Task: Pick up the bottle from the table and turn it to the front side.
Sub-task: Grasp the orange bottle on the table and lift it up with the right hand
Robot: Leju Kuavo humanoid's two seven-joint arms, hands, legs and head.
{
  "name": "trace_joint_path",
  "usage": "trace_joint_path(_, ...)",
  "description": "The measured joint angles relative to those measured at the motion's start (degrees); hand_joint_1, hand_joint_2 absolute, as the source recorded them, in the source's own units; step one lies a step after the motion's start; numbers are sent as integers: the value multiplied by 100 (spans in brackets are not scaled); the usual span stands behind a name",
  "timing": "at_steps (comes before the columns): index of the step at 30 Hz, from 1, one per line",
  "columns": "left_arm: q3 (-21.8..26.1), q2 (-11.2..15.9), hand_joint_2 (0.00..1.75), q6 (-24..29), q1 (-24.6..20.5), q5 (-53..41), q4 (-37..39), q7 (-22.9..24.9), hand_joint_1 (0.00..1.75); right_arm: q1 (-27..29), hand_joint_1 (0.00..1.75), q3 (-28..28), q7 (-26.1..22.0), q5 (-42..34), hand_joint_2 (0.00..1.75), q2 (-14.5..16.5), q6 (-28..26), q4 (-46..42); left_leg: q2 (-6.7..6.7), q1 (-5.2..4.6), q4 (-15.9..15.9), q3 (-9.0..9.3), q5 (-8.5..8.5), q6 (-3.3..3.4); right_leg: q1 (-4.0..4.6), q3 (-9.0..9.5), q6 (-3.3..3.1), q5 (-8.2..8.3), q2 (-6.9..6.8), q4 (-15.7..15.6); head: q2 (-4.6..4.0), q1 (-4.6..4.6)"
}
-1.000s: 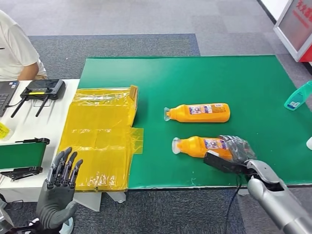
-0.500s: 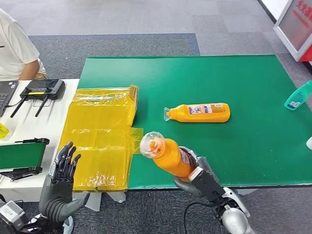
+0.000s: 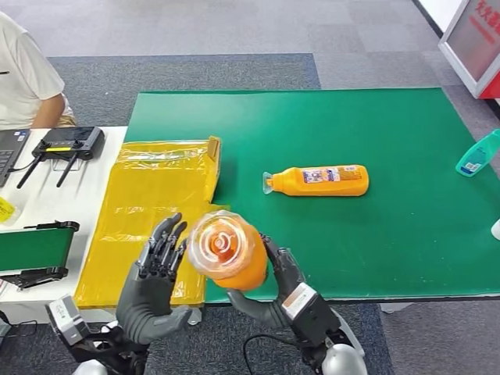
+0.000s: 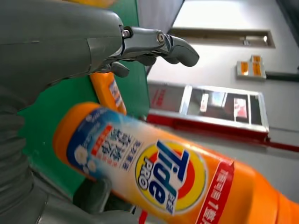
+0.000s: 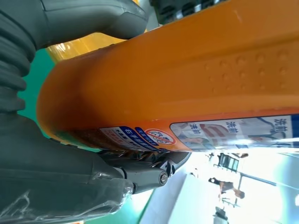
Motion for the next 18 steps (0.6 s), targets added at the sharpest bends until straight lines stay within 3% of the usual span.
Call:
trace_joint_path(5, -335, 69, 175, -86, -108, 143, 261, 14, 0, -45, 175, 209, -42, 249, 175, 65, -217, 14, 0, 0, 0, 0, 0, 0, 1, -1, -1, -1, 0, 0, 0, 0)
trace_joint_path(12, -453, 137, 175, -90, -206, 148, 394, 17, 0, -57, 175, 267, -48, 387, 175, 88, -332, 31, 0, 0, 0, -1, 0, 0, 1, -1, -1, -1, 0, 0, 0, 1)
trace_joint_path(18, -578, 223, 175, 63, -362, -79, 424, 172, 0, -55, 175, 469, -60, 1266, 175, 90, -1047, 171, 0, 0, 0, -1, 0, 0, 1, -1, -1, -1, 0, 0, 0, 1)
